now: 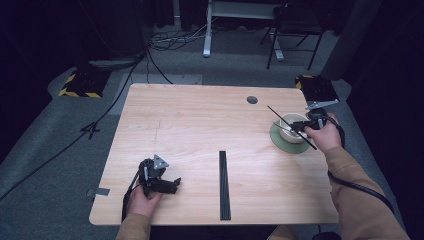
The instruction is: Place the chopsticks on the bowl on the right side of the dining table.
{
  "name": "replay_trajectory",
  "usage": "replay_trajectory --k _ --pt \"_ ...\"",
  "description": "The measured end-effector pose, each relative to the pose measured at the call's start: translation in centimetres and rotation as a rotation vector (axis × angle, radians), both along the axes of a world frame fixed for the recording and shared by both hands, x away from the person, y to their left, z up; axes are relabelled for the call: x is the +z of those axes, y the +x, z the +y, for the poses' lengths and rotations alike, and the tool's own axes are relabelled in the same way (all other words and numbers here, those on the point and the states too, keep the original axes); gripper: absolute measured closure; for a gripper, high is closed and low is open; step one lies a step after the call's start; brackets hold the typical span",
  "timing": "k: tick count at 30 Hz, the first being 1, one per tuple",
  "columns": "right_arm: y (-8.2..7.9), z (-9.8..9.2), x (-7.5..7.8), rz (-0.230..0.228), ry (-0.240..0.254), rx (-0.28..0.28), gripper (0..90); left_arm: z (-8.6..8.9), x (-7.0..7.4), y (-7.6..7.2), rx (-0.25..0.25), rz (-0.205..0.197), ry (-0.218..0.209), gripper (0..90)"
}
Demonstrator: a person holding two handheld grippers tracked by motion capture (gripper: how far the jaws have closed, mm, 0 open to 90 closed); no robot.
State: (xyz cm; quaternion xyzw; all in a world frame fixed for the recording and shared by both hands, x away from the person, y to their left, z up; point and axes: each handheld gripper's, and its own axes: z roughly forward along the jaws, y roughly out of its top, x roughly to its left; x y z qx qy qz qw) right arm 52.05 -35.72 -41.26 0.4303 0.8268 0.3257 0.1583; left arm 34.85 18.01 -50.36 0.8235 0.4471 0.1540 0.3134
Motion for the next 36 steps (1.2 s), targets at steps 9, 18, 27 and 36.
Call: replay_trajectory --k 9,18,27,36 --pt "-2.4 1.5 3.3 -0.101 0.039 0.003 51.0 0.0 0.0 0.1 -0.006 0.006 0.001 0.3" --pt "-5.7 3.5 6.1 -0.165 0.129 0.034 41.3 0.0 0.1 0.1 -0.005 0.001 0.011 0.3" --pt "-8.9 7.5 7.0 -0.181 0.169 0.125 37.5 0.0 0.0 0.0 -0.003 0.002 0.003 0.3" --pt "-11.1 11.0 6.1 -0.147 0.168 0.206 35.0 0.0 0.0 -0.1 -0.002 0.003 0.003 0.3"
